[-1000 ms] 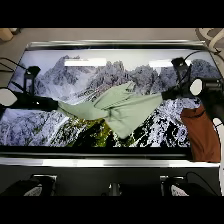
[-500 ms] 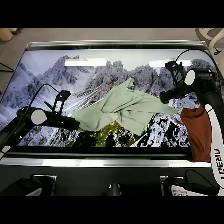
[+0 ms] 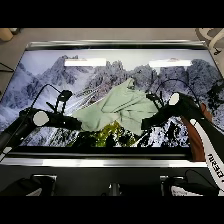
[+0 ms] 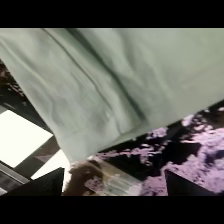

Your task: Fold the shirts.

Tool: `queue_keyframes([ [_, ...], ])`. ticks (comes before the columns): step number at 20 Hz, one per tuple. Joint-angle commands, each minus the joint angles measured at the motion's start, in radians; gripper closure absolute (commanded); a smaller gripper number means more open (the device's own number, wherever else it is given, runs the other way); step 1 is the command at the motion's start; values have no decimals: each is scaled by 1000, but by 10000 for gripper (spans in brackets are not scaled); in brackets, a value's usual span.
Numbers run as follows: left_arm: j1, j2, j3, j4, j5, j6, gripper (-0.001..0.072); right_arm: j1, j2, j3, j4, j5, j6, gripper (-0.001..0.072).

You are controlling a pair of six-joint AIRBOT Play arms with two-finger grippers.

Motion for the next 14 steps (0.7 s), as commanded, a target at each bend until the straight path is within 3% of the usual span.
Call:
queue_keyframes([
  [1,-1,0,0,0,2,-1,680,2,-1,-95,194,-108,-10,19],
  [7,-1,0,0,0,11,-1,680,25,-40,-95,194,-146,23,44],
  [8,-1,0,0,0,16,-1,680,48,-52,-95,195,-157,23,94],
  [9,-1,0,0,0,18,-1,680,71,-59,-95,195,-175,22,180],
  [10,-1,0,0,1,18,0,680,89,-58,-94,195,-206,15,315],
  [11,-1,1,1,5,13,1,680,95,-56,-84,195,-226,-16,574],
  [12,6,3,13,5,-7,1,680,89,-50,-58,192,-211,-63,695],
  [14,39,17,83,10,-69,21,680,56,-1,33,173,-168,-156,695],
])
